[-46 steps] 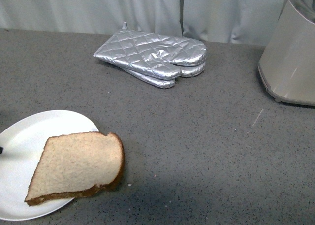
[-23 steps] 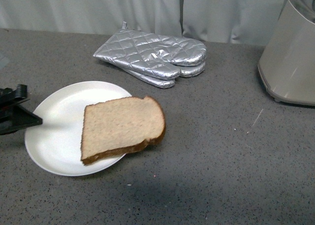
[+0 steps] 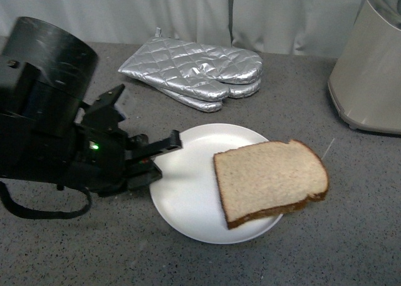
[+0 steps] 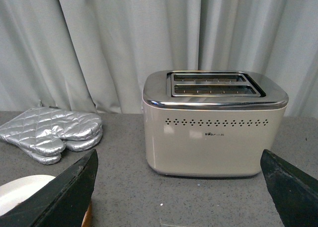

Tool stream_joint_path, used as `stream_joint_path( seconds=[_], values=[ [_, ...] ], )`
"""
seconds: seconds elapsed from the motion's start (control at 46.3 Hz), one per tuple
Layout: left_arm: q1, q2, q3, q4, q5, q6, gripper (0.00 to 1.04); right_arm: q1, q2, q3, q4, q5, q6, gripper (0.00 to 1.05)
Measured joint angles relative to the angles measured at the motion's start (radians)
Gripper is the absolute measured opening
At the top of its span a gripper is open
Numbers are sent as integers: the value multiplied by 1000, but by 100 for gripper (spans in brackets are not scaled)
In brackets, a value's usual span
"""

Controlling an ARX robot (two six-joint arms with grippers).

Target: Put bread into toaster

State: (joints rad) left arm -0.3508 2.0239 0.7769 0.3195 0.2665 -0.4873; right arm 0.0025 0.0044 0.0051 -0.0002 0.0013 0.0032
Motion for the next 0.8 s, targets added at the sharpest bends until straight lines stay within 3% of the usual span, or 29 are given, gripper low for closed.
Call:
stream_joint_path(
  seconds=[0.216,0.453,0.799],
  values=[
    [-125,59,58,44,-41,-129,4,0,0,0,0,0,0,95],
    [-167,101,125,47,-85,-209,4,0,0,0,0,0,0,95],
    [-150,72,101,61,-90,-236,46,0,0,0,0,0,0,95]
  ],
)
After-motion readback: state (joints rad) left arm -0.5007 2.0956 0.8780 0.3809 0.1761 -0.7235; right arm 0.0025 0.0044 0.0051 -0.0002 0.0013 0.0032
